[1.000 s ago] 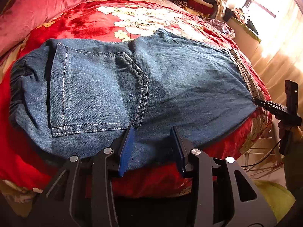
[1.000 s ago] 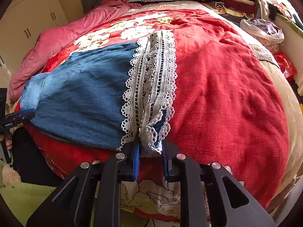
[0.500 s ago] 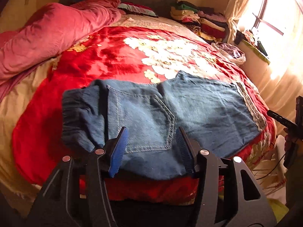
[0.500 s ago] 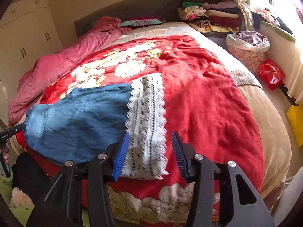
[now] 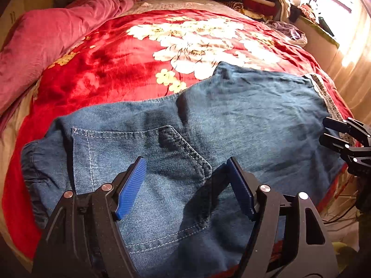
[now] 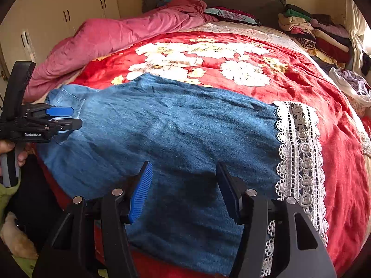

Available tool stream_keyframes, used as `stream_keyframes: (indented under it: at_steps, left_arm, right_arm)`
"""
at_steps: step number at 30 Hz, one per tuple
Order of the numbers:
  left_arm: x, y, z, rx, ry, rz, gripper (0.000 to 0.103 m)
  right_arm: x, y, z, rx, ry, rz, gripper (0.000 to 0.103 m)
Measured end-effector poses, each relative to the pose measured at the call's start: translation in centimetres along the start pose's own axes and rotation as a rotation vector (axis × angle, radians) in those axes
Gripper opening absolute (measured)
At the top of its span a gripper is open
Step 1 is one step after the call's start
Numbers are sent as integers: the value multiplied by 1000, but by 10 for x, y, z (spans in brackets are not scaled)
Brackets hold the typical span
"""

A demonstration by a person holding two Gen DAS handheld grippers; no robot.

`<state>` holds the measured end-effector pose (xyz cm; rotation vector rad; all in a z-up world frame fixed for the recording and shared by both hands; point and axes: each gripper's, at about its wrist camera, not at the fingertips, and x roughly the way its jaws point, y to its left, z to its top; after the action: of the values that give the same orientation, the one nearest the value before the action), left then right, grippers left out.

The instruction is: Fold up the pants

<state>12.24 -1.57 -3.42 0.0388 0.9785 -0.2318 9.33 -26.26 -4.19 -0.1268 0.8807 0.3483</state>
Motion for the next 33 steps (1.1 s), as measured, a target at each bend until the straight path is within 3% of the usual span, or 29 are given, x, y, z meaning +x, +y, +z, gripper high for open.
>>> stream_keyframes:
  at_steps: [5, 9, 21, 25, 33]
  left_arm:
    - [-7, 23, -10, -52, -29, -16, 64]
    - [-8, 36, -12, -108, -29, -56, 64]
    - [-11, 28, -10, -86, -41, -28, 64]
    - [-24, 26, -11, -100, -53, -43, 79]
    - [-48, 15, -13, -90, -71, -23, 93]
  right_arm:
    - [4, -31, -13, 62, 47, -89, 55]
    - [-3, -55, -22, 139, 44, -46, 55]
    - [-4, -50, -19, 160, 46, -73, 56]
    - [-20, -47, -18, 189, 2, -51, 55]
    - [-55, -56, -22, 227, -63, -96, 55]
